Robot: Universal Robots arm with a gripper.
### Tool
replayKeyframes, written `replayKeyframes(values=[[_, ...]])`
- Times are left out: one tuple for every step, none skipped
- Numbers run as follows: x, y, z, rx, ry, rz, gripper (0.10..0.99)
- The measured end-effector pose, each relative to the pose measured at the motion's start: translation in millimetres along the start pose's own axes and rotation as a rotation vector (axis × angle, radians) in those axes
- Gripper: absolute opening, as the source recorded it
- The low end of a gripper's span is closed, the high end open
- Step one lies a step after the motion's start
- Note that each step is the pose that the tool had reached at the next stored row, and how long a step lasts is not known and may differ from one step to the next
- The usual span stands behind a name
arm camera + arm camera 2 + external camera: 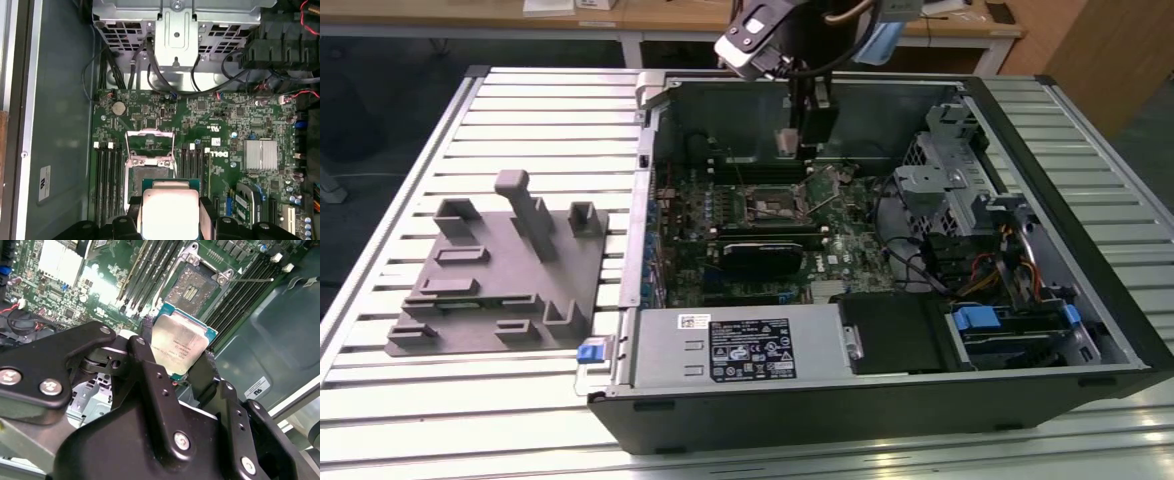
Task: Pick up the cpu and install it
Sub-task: 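Place the cpu into insertion slot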
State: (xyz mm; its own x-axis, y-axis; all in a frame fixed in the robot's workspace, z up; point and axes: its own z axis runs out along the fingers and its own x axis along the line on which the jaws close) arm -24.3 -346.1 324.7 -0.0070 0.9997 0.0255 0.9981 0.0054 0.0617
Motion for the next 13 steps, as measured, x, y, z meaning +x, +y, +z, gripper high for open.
replayKeyframes(values=[[1.0,-0.9,0.8,0.0,0.0001,0.0,0.541],[2.2,-1.7,1.7,0.0,0.0,0.0,0.541],[3.2,-2.5,2.7,0.0,-0.0001,0.0,0.541],[4.1,-3.0,4.3,0.0,0.0,0.0,0.541],[4.6,-3.4,6.2,0.0,0.0003,0.0,0.541],[4.8,-3.7,7.9,0.0,0.0003,0.0,0.541],[4.9,-3.9,9.7,0.0,0.0004,0.0,0.541],[5.0,-4.1,11.6,0.0,0.0011,-0.001,0.541],[5.0,-4.2,13.3,0.0,0.0018,-0.002,0.541],[4.9,-4.3,14.3,0.0,0.0027,-0.004,0.541],[4.9,-4.4,15.0,0.0,0.0036,-0.006,0.541],[4.9,-4.5,15.6,0.0,0.0039,-0.007,0.541],[5.0,-4.5,16.2,0.0,0.0039,-0.007,0.541]])
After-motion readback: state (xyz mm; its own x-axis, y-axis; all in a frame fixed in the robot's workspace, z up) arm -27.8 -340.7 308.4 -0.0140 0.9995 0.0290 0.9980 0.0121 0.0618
